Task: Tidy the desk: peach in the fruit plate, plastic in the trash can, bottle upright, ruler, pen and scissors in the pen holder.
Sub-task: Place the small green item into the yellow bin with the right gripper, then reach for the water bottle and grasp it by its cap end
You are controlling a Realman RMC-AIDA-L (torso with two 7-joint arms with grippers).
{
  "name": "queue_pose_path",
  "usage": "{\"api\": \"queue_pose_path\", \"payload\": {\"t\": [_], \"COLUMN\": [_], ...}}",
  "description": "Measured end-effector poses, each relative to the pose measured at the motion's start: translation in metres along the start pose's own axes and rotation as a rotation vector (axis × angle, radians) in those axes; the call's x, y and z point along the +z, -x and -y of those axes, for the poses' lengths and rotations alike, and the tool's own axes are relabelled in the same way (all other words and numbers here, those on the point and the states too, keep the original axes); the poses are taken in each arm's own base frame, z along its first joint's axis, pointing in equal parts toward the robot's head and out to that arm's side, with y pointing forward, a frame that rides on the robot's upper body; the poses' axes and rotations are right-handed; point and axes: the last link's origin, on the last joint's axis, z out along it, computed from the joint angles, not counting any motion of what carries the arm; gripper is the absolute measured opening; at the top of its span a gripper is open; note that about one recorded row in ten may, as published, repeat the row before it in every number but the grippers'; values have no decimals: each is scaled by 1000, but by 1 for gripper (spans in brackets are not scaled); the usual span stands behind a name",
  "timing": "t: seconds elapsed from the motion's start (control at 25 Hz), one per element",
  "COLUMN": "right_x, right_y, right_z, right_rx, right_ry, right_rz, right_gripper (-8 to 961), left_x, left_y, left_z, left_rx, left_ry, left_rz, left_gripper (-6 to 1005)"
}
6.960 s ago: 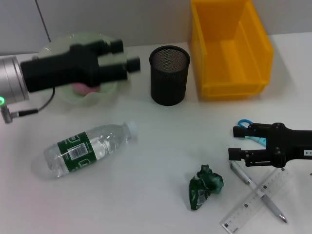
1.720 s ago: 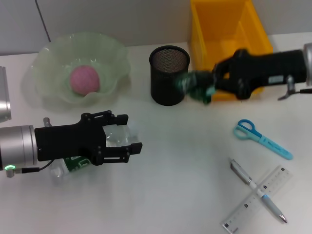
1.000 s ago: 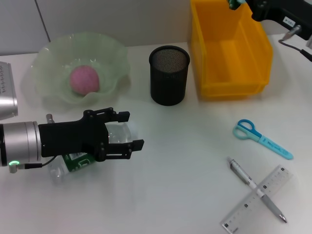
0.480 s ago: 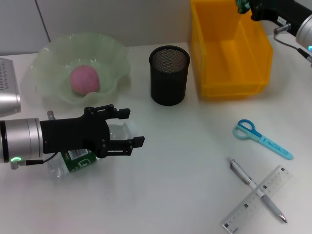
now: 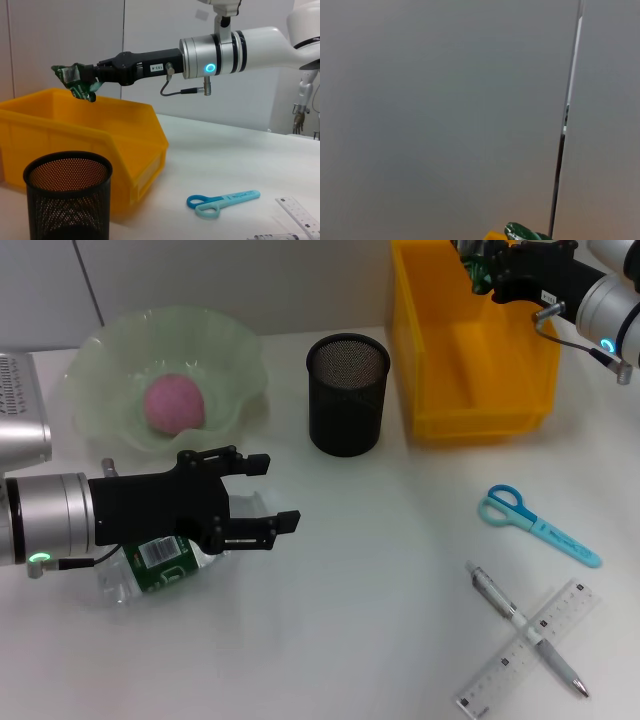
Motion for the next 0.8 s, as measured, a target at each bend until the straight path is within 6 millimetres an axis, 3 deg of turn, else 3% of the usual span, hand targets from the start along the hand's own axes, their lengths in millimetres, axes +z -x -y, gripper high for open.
{"api": "queue_pose_path", "payload": {"t": [0.16,0.6,0.8], "right_x": [0,-3,-4], "right_y": [0,-3,-3], "right_z": [1,4,5], "right_rx": [21,54,67], "right_ry": [3,-1,-10], "right_rz": [-2,-6,-7], "right_gripper": [18,217,430], "left_x": [1,2,2], "left_y": [-1,-2,-2], "left_z": [1,1,1], "left_rx": [3,4,4], "left_ry": [-2,-4,-4], "left_rz": [1,1,0], "left_gripper": [831,831,831]}}
